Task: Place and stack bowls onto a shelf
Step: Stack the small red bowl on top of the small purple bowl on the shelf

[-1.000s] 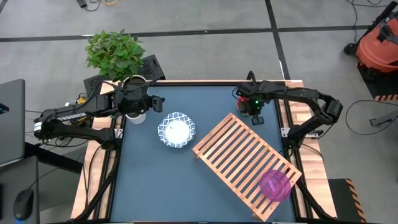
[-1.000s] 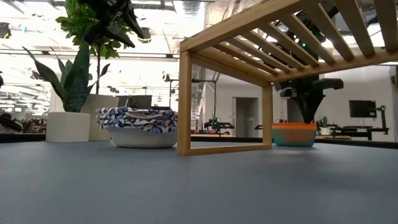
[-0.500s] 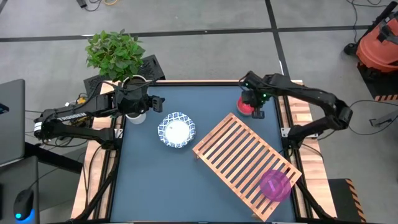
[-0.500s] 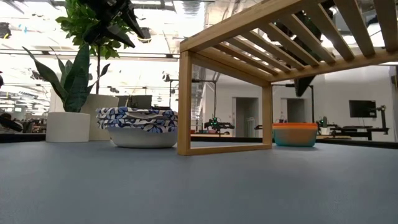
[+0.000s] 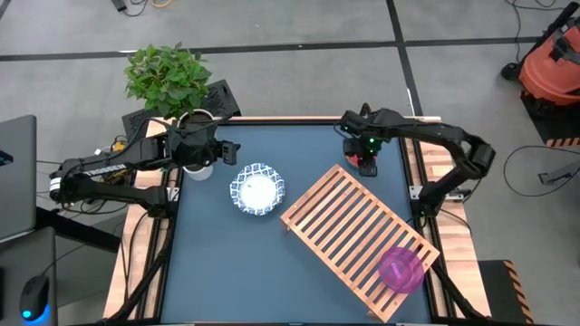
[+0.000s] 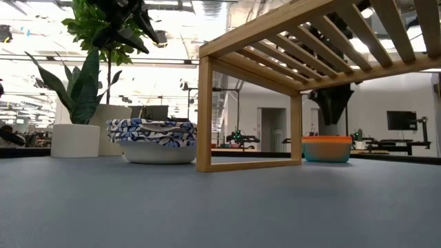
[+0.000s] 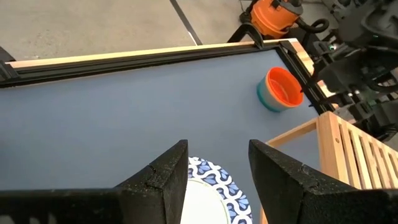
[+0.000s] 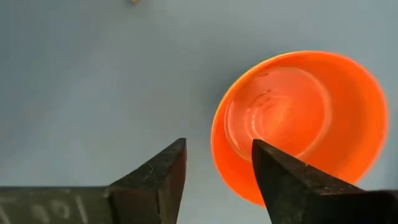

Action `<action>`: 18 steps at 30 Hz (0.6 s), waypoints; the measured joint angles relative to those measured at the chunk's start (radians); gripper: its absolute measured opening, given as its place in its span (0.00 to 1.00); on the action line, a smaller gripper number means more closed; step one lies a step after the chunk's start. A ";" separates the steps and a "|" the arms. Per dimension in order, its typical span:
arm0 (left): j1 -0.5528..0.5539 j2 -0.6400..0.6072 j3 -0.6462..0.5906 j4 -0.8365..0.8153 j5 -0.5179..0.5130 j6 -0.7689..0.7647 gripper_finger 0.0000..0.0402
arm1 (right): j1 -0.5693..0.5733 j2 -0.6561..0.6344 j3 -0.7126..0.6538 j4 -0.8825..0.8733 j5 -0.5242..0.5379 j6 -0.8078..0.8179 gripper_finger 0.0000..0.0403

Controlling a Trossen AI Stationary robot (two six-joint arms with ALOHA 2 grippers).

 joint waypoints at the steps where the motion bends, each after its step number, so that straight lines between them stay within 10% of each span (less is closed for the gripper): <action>1: 0.000 0.000 0.000 -0.001 0.000 0.000 0.38 | 0.000 0.014 0.000 0.001 0.000 0.000 0.52; 18: 0.000 0.000 0.000 -0.001 0.003 -0.004 0.38 | -0.038 0.112 -0.005 0.000 0.002 -0.008 0.39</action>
